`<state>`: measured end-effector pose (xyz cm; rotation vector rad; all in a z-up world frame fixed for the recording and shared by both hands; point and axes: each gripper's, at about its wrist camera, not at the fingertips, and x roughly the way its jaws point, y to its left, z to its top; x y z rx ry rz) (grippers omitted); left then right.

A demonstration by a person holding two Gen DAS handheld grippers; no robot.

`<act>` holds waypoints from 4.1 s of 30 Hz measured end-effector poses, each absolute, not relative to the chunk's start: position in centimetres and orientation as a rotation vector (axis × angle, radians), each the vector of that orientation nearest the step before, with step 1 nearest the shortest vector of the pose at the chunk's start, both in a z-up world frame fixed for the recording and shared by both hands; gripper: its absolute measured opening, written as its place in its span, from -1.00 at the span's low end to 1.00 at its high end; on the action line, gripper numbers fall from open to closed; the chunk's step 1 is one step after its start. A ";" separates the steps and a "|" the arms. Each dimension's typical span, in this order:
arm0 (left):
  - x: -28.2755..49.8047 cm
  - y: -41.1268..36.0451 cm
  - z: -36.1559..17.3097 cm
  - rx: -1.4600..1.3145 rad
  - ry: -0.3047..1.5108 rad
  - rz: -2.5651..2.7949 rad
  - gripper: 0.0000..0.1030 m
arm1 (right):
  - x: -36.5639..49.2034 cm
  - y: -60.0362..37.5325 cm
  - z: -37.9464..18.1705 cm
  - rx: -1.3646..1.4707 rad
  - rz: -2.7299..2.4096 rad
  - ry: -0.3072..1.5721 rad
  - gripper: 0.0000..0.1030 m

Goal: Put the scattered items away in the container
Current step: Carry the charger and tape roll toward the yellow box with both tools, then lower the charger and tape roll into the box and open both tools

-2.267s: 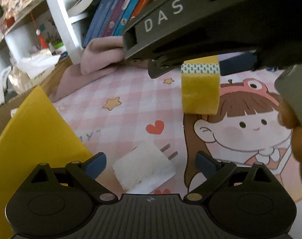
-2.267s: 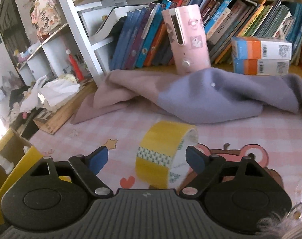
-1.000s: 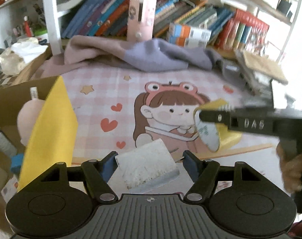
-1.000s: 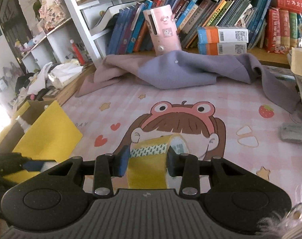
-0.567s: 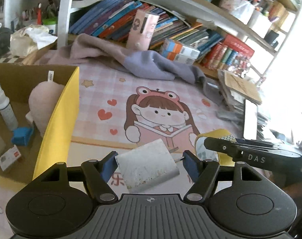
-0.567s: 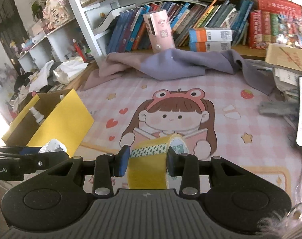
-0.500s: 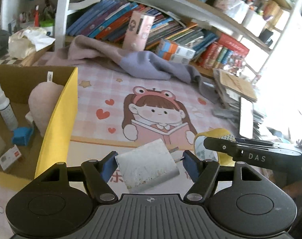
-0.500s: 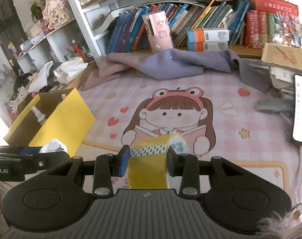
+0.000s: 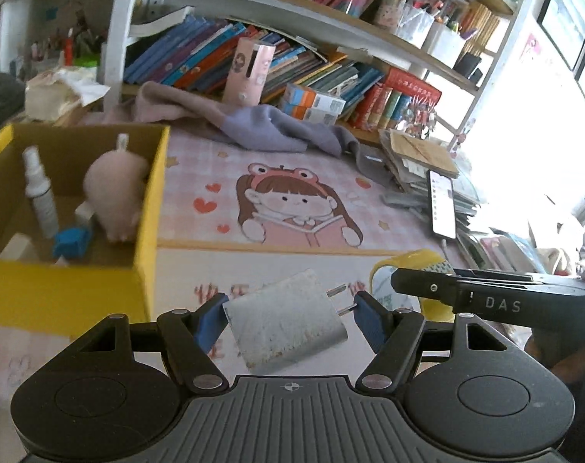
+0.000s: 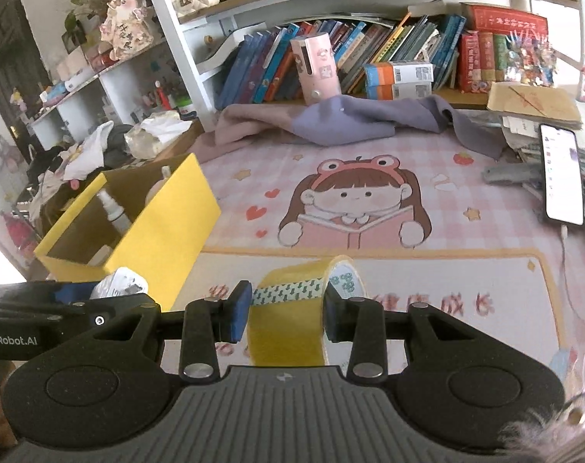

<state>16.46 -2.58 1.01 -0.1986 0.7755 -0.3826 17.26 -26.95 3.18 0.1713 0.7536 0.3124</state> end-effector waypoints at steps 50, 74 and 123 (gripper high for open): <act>5.6 13.8 0.3 -0.318 0.740 -0.195 0.38 | 8.3 -7.6 3.5 0.017 0.572 0.784 -0.32; 15.3 14.4 3.3 -0.238 0.587 -0.112 0.39 | 18.5 -6.4 8.7 -0.044 0.650 0.586 -0.32; 24.2 14.4 0.4 -0.025 0.705 -0.055 0.87 | 27.8 -4.1 3.3 -0.180 0.651 0.646 0.55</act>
